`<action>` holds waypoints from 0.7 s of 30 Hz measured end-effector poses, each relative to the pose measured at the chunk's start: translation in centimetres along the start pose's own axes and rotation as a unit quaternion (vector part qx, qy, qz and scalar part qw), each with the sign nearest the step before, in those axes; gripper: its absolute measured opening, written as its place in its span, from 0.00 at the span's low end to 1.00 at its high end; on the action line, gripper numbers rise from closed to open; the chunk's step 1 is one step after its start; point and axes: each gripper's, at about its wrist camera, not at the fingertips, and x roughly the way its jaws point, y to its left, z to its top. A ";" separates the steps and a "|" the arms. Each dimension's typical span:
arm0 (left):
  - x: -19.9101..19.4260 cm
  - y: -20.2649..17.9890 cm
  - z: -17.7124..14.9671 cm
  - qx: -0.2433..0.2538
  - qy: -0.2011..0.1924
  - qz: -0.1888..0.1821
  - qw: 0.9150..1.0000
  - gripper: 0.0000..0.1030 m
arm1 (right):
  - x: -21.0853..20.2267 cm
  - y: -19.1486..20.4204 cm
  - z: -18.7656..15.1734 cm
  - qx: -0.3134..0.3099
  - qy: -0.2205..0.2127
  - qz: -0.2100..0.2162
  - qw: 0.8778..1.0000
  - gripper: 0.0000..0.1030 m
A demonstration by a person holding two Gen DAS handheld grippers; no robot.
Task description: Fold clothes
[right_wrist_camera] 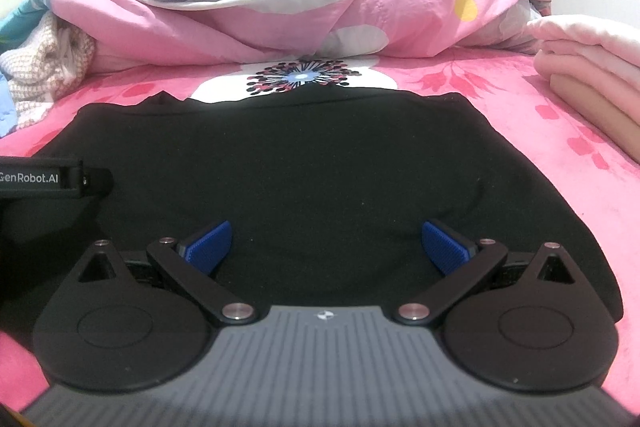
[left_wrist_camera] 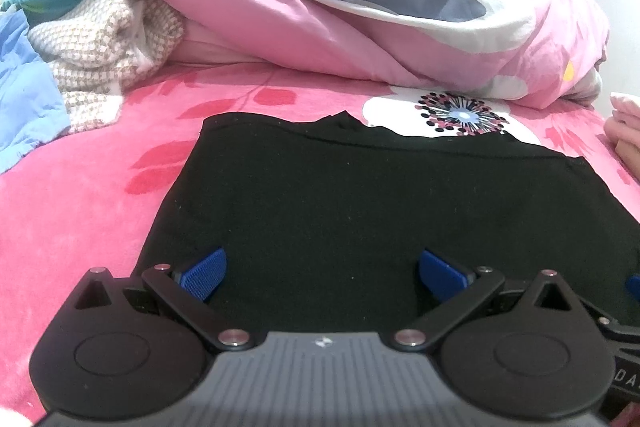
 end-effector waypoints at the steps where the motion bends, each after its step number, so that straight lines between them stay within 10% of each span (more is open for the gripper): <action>1: 0.0 0.0 0.0 0.000 0.000 0.000 1.000 1.00 | 0.0 0.0 0.0 0.000 0.000 0.000 1.000 0.99; 21: -0.3 0.0 -0.6 0.021 -0.008 -0.011 1.000 1.00 | 0.1 0.1 0.0 -0.001 -0.003 0.000 1.000 0.99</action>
